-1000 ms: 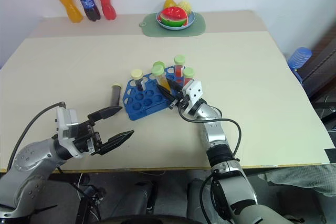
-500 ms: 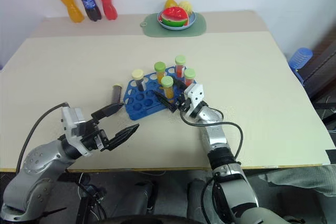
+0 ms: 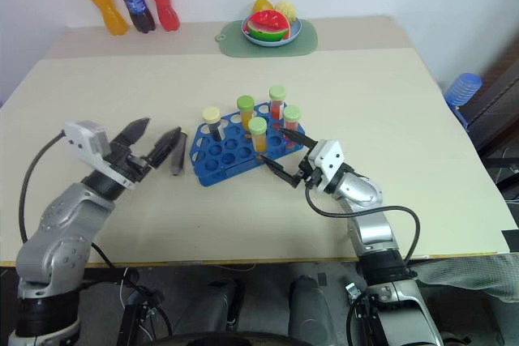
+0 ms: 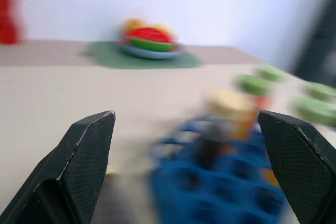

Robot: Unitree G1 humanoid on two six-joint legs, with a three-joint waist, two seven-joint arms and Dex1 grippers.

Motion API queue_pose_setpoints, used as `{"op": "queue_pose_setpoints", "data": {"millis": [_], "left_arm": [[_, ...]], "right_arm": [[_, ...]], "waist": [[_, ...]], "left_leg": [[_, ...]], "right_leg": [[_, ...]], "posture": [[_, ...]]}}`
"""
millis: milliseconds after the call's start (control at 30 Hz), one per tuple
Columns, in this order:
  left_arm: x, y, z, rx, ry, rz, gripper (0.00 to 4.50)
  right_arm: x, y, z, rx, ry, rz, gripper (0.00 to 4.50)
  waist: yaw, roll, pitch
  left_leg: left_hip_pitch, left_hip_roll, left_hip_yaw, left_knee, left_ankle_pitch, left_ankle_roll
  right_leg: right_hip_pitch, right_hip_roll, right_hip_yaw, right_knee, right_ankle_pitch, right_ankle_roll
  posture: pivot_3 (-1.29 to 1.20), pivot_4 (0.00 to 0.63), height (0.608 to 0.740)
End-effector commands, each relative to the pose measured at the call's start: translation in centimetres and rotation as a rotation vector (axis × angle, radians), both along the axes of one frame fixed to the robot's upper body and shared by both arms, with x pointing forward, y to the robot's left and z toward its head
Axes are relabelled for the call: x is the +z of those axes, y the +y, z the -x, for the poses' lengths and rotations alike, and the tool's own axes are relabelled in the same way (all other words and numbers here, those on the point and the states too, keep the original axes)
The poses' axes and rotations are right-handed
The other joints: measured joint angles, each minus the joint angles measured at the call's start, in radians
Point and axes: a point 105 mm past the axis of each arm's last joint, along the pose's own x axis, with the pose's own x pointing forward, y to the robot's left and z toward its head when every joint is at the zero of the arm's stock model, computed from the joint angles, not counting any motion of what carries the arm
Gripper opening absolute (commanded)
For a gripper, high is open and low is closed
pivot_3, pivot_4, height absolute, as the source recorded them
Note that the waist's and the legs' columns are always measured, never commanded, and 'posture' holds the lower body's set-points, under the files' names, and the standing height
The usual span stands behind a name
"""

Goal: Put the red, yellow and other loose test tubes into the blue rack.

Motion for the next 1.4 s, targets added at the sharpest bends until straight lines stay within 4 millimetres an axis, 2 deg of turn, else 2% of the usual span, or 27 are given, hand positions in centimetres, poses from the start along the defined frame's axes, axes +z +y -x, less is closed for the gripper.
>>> {"op": "queue_pose_setpoints", "data": {"millis": [33,100,200,300,433,533,633,833,1167,1267,1400], "left_arm": [[-0.4,4.2,-1.3,0.292,0.055,-0.022,4.5],[-1.6,5.6,-1.9,0.393,0.168,-0.007,4.5],[-2.8,6.1,-2.4,0.433,0.332,0.005,4.5],[-3.3,5.5,-3.3,0.398,0.469,0.016,4.5],[-2.8,4.4,-4.5,0.309,0.611,0.049,4.5],[-2.3,3.8,-5.0,0.243,0.705,0.063,4.5],[-2.9,3.5,-5.3,0.194,0.837,0.03,4.5],[-2.5,2.0,-6.4,0.1,0.913,0.01,4.5],[0.8,-1.0,-7.8,-0.04,0.947,0.046,4.5],[0.9,-1.3,-7.9,-0.051,0.968,0.045,4.5],[-0.1,-1.9,-7.9,-0.06,1.027,0.025,4.5]], "right_arm": [[2.3,-0.7,0.6,-0.006,-0.062,-0.028,3.68],[2.8,-1.4,1.1,-0.01,-0.067,-0.007,3.68],[3.6,-2.4,1.7,-0.005,-0.059,0.017,3.68],[4.4,-2.9,2.6,0.042,-0.032,0.041,3.68],[5.5,-4.0,3.3,0.094,0.0,0.089,3.68],[5.7,-5.0,3.1,0.083,0.006,0.12,3.68],[5.8,-5.5,2.9,0.067,0.002,0.129,3.68],[5.7,-5.7,3.1,0.054,-0.007,0.128,3.68],[5.4,-6.7,4.5,0.064,0.023,0.15,3.68],[5.1,-6.9,4.9,0.073,0.044,0.166,3.68],[4.7,-7.2,5.8,0.093,0.074,0.191,3.68]], "waist": [[0.0,0.0,0.0],[0.002,-0.001,0.0],[0.004,-0.001,0.0],[0.005,-0.002,0.0],[0.003,-0.002,0.0],[-0.002,-0.003,0.0],[-0.005,-0.003,0.0],[0.003,-0.003,0.001],[0.0,-0.004,0.001],[-0.002,-0.004,0.001],[0.0,-0.004,0.001]], "left_leg": [[0.0,0.0,0.0,0.0,0.0,0.0],[0.0,0.0,0.0,0.0,0.0,0.0],[-0.001,0.0,0.0,0.001,0.0,0.0],[-0.002,-0.001,0.0,0.002,0.0,0.0],[-0.002,-0.001,0.0,0.002,0.0,0.0],[-0.002,-0.001,0.0,0.002,0.0,0.0],[-0.002,-0.001,0.0,0.002,0.0,0.0],[-0.003,-0.001,0.0,0.002,0.004,-0.007],[-0.004,-0.001,0.0,0.002,0.004,-0.007],[-0.004,-0.001,0.001,0.002,0.004,-0.007],[-0.004,-0.001,0.001,0.002,0.004,-0.007]], "right_leg": [[0.0,0.0,0.0,0.0,0.0,0.0],[0.0,0.0,0.0,0.0,0.0,0.0],[0.0,0.0,0.0,0.0,0.0,0.0],[0.0,0.0,-0.001,0.0,0.0,0.0],[0.0,0.0,-0.002,0.0,0.0,0.0],[0.0,0.0,-0.002,0.0,0.0,0.001],[-0.001,0.0,-0.002,0.001,0.0,0.001],[-0.001,0.0,-0.002,0.0,0.0,0.001],[-0.001,-0.001,-0.002,0.001,0.0,0.001],[-0.001,0.0,-0.002,0.001,0.0,0.001],[-0.002,0.0,-0.002,0.001,0.0,0.001]], "posture": [[0.0,0.15,0.74],[0.0,0.15,0.74],[0.0,0.15,0.74],[0.0,0.15,0.74],[0.0,0.15,0.74],[0.0,0.15,0.74],[0.0,0.15,0.74],[0.0,0.15,0.74],[0.0,0.15,0.74],[0.0,0.15,0.74],[0.0,0.15,0.74]]}}
